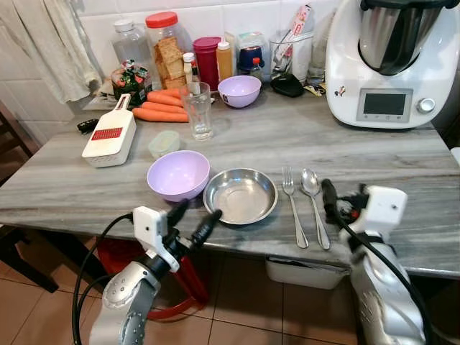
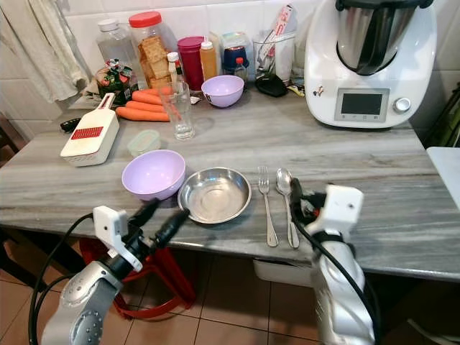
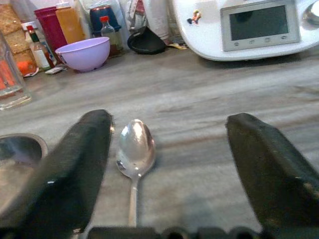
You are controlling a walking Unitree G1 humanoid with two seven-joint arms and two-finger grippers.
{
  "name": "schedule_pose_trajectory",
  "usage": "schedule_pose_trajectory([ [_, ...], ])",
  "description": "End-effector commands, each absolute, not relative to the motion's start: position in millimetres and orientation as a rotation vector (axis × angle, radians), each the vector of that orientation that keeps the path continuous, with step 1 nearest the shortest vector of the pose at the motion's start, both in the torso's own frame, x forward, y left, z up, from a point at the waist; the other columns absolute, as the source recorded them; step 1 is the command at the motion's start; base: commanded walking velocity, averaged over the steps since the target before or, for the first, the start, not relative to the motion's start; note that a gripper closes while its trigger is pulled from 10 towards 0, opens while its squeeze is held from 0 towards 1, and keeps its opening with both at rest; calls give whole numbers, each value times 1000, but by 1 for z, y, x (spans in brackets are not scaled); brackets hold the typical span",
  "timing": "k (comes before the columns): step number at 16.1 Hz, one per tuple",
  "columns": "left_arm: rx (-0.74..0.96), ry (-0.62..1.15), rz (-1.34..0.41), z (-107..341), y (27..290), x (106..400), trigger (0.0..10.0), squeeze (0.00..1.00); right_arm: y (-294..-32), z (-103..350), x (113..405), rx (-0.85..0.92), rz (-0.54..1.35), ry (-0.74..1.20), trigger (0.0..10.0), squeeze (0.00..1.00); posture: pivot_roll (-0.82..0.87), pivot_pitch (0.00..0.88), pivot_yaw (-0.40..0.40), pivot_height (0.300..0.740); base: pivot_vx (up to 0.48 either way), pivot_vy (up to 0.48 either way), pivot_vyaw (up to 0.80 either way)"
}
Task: Setting the table
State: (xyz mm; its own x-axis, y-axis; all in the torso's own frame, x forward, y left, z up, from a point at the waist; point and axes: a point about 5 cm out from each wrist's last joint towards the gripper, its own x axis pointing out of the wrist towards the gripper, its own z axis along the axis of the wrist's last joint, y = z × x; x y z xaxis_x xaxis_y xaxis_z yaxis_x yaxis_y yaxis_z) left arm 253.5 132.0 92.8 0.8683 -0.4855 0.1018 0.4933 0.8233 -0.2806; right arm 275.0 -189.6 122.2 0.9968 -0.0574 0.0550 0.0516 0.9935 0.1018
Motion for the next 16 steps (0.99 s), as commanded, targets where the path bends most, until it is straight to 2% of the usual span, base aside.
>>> schedule_pose_trajectory([
  [1, -227, -27, -460, 95, 138, 252, 10000, 0, -192, 127, 270, 109, -50, -73, 10000, 1000, -54, 0, 104, 740, 0, 0, 0],
  [2, -207, -36, -442, 96, 139, 252, 10000, 0, -194, 126, 267, 107, -53, -70, 10000, 1000, -53, 0, 104, 740, 0, 0, 0],
  [4, -148, 29, -274, 88, 152, 264, 10000, 0, -205, 118, 259, 89, -76, -35, 10000, 1000, -50, 0, 102, 740, 0, 0, 0],
  [6, -106, 16, -233, 90, 154, 267, 10000, 0, -208, 118, 262, 94, -84, -29, 10000, 1000, -52, 0, 104, 740, 0, 0, -400],
  [7, -94, 20, -219, 89, 154, 268, 10000, 0, -208, 119, 263, 95, -84, -33, 10000, 937, -52, 0, 104, 740, 0, 0, -800],
  [8, -81, 26, -196, 87, 156, 267, 10000, 0, -207, 123, 264, 92, -82, -50, 10000, 643, -52, 0, 104, 740, 0, 0, -800],
  [9, -63, 37, -176, 83, 158, 267, 10000, 0, -207, 124, 264, 95, -82, -54, 10000, 0, -51, 0, 107, 740, 0, 0, -781],
  [14, -31, 80, -134, 69, 169, 255, 10000, 0, -198, 116, 244, 87, -75, -46, 10000, 0, -44, 0, 97, 740, 0, 0, 0],
  [16, -18, 100, -118, 64, 172, 250, 10000, 0, -193, 111, 235, 69, -60, -29, 10000, 0, -44, 0, 95, 740, -261, 0, 0],
])
